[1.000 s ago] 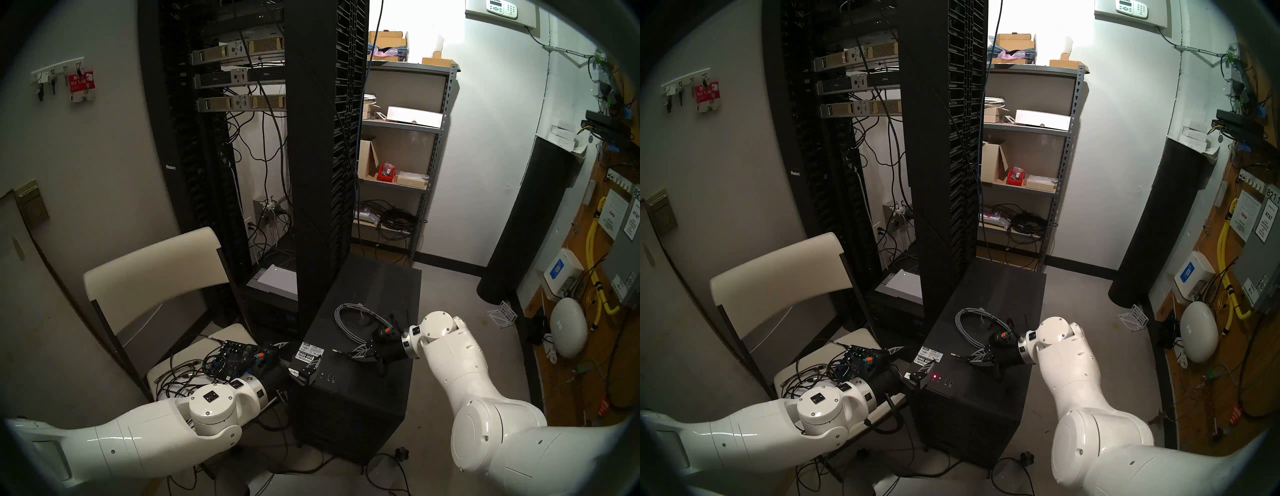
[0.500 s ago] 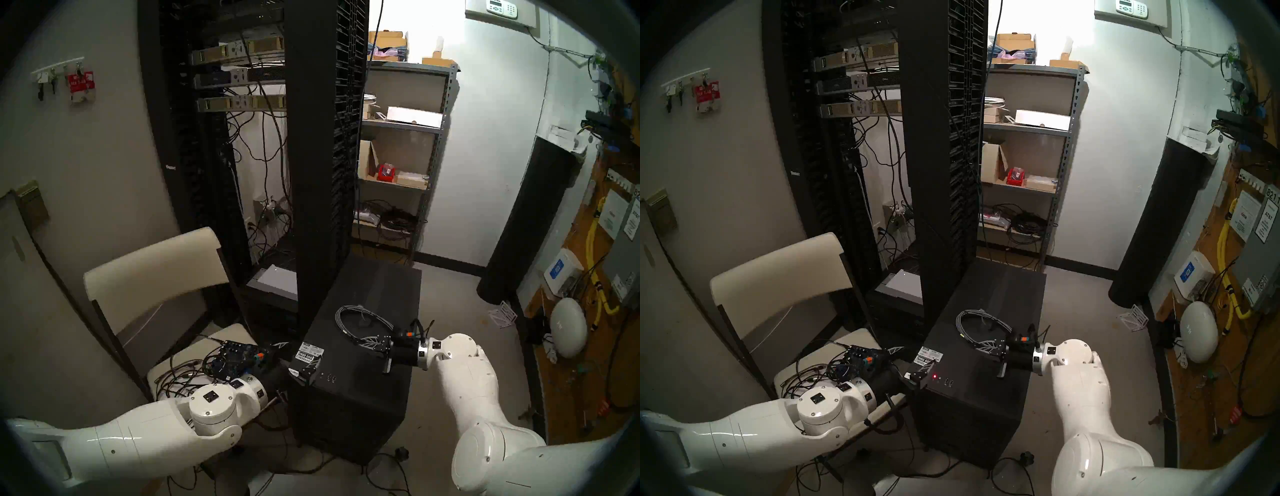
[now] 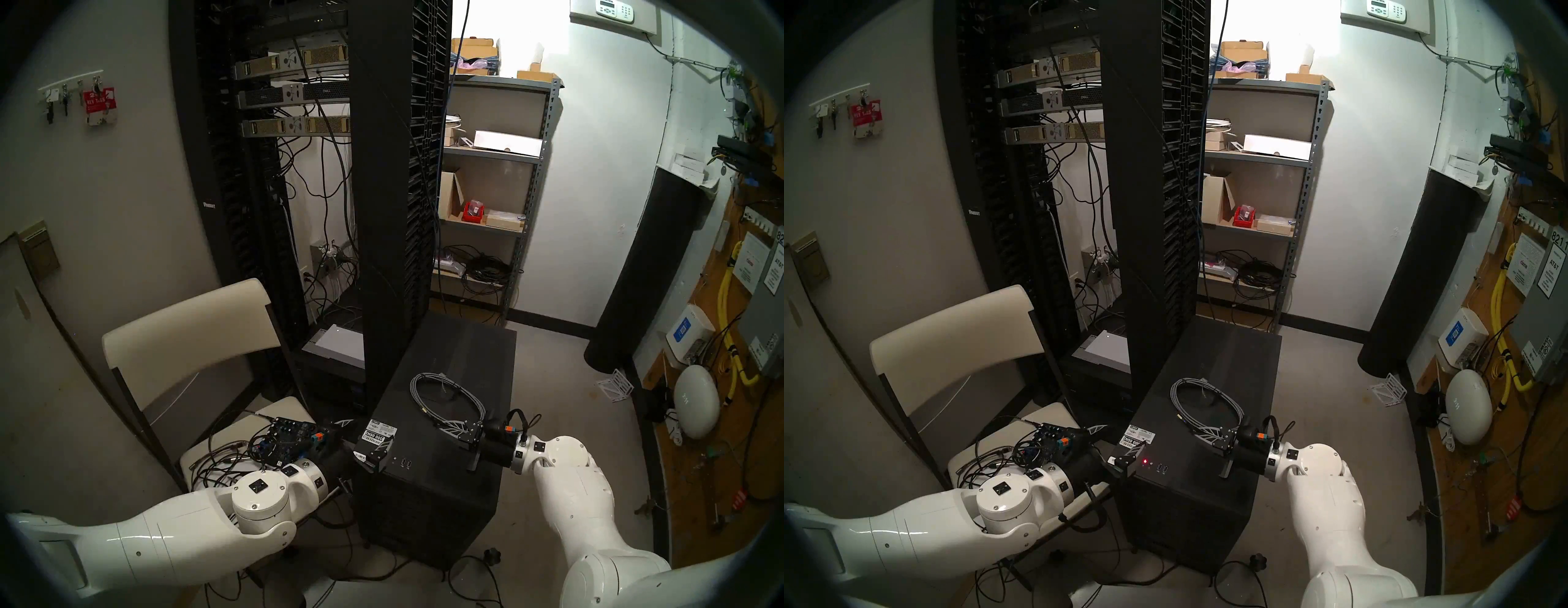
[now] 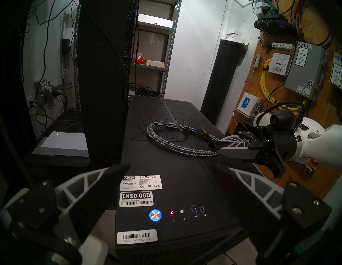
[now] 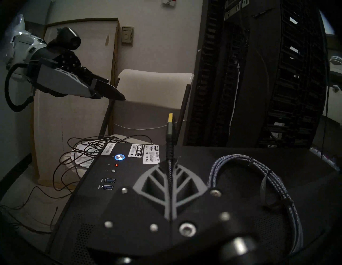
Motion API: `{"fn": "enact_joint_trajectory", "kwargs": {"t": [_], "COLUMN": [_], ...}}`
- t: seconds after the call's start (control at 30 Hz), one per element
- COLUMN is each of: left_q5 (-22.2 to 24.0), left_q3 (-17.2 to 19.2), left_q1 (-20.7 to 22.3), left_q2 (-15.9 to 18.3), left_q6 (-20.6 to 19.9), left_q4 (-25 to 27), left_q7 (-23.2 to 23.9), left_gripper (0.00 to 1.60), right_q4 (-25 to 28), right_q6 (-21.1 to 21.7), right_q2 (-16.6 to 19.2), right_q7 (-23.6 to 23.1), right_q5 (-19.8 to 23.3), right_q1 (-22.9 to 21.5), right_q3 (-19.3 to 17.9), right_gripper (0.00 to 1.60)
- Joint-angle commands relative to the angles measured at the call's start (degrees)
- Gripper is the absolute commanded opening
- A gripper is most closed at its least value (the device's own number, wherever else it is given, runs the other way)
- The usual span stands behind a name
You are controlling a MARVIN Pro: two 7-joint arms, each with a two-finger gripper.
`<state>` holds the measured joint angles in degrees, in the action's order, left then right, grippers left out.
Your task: Insert the cable into the workstation's USB slot
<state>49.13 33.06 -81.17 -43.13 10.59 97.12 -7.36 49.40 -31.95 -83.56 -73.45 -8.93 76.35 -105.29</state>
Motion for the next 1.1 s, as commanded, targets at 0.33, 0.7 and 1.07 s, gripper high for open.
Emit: {"fn": "enact_joint_trajectory", "kwargs": {"t": [0.33,0.7,1.07], "left_q5": [5.36,13.7,17.67], "left_q3": [-0.3,0.86,-0.19], "left_q1": [2.42,2.93,0.33], "left_q2": [-2.58,-7.52,-7.9], "left_q6": [-6.4,-11.42,-12.01], "left_q4": [0.7,0.11,2.11], "left_q7": [3.11,3.36,2.6], "left_gripper": [1.6,1.6,1.6], "right_q4": [9.92,13.03,13.92], "right_q6": [-0.58,-2.12,-2.51], "right_q2": [5.01,7.31,10.69], "right_q7": [-6.43,-4.93,-3.78], "right_q5": [14.3,19.42,24.37], "right_q1": [7.77,11.27,12.12], "right_q3": [8.29,10.85,15.18], "right_gripper": [0.0,0.0,0.0]}}
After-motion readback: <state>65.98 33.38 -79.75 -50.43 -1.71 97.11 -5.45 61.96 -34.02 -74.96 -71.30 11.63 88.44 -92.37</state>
